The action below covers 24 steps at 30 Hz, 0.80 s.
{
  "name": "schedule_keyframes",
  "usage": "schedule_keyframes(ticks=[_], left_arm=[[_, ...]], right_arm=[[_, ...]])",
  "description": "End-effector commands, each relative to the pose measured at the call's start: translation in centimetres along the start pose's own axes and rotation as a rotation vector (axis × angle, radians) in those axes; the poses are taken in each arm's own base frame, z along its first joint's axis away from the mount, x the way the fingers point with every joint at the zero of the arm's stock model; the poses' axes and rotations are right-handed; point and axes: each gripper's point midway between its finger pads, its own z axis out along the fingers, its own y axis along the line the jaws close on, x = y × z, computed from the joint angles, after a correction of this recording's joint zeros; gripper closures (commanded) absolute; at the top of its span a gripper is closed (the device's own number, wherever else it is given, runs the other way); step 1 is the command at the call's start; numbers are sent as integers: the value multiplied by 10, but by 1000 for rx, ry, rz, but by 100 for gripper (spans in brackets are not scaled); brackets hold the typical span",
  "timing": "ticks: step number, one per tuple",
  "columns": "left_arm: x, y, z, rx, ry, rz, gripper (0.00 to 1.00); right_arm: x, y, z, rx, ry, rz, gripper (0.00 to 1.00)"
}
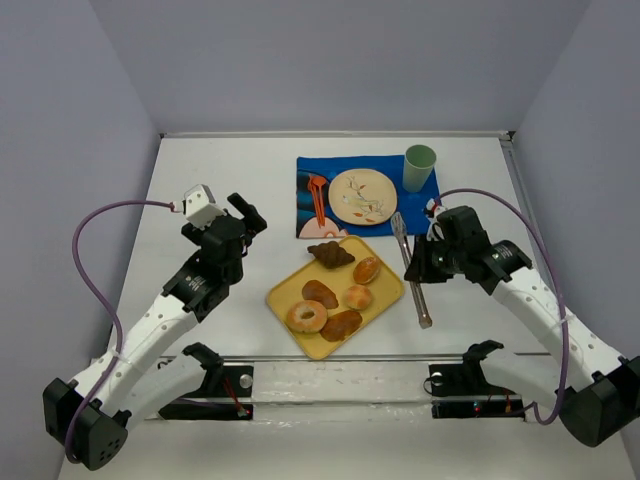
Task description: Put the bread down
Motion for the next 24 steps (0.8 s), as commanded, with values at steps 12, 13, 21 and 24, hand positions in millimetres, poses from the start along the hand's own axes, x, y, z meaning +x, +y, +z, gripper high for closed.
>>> schedule_keyframes(ticks=[12,13,21,24], left_arm=[[-7,-1,6,-19,-33,-9,1],[-7,-1,6,-20,-35,-10,1],[-6,-2,6,-16,-32,-13,1],[-7,-2,6,-17,-33,-14,1]], right_arm=[[21,39,-23,-179,193,10,43],[23,37,-22,-167,200,20,43],[24,32,-17,-122,207,81,40],[25,32,-13,-111,217,123,40]])
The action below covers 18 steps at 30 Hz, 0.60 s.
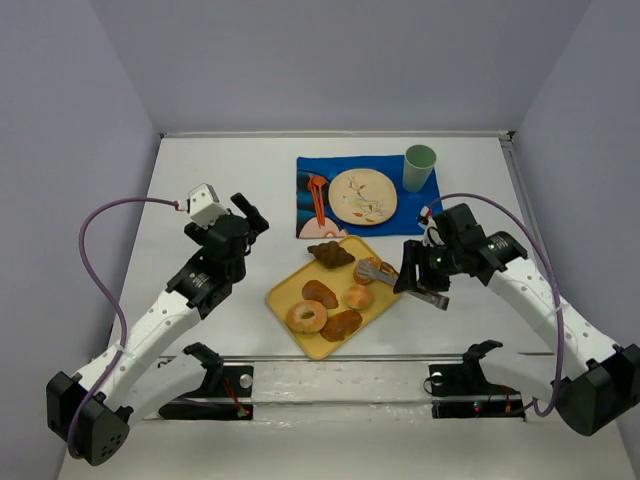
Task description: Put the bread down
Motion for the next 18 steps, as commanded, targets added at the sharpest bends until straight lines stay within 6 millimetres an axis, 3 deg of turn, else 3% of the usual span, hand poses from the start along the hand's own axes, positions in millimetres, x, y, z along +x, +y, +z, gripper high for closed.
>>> schedule_keyframes(ticks=[1,15,18], left_arm=[[-15,-3,1,1,-49,-36,1],[-12,-5,2,12,-42,-38,1],[-12,-5,1,18,-42,-41,1]], right_arm=[[-9,9,0,-15,-17,58,40],[-20,5,37,-24,-6,164,38],[-26,6,41,-23,-20,169,44]])
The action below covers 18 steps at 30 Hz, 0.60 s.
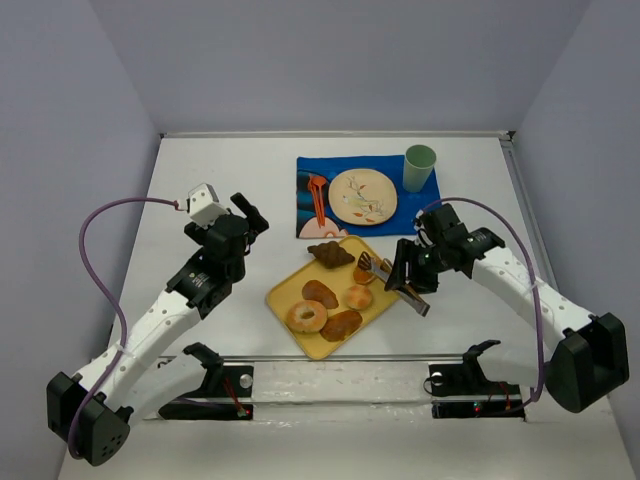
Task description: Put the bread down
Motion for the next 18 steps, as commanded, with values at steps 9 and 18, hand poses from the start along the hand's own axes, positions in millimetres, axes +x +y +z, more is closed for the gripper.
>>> schedule_keyframes(ticks=[9,18], left_arm=[[-13,-5,0,15,-46,-38,1],[-14,-4,-1,14,-49,-41,1]], right_arm=[[-27,32,-6,-108,-84,-43,69],[-56,35,-37,-53,-258,-100,85]])
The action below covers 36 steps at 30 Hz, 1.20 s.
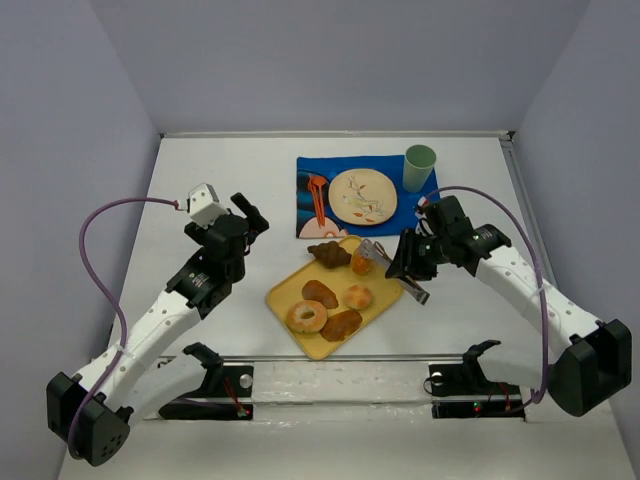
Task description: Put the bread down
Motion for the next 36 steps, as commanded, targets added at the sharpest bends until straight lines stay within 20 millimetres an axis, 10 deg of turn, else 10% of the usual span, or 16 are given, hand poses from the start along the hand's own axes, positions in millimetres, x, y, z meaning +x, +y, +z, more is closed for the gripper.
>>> schedule_keyframes(ticks=[1,10,17,24,36], left_arm=[[-15,-3,-1,9,-53,-41,1],[-15,-1,0,-4,-52,-31,1],[-16,-2,-3,14,-47,-42,1],[-17,-2,-5,22,-52,-54,1],[-16,-1,-4,15,-45,-52,1]], right_arm=[[-38,21,-27,-13,-176,-76,85],[-123,39,-15,-63,-426,-89,85],[-184,5,30,29,-410,-15,82],[-200,-6,53,68,-380,-10,57],[-206,7,8,82,-474,-72,41]])
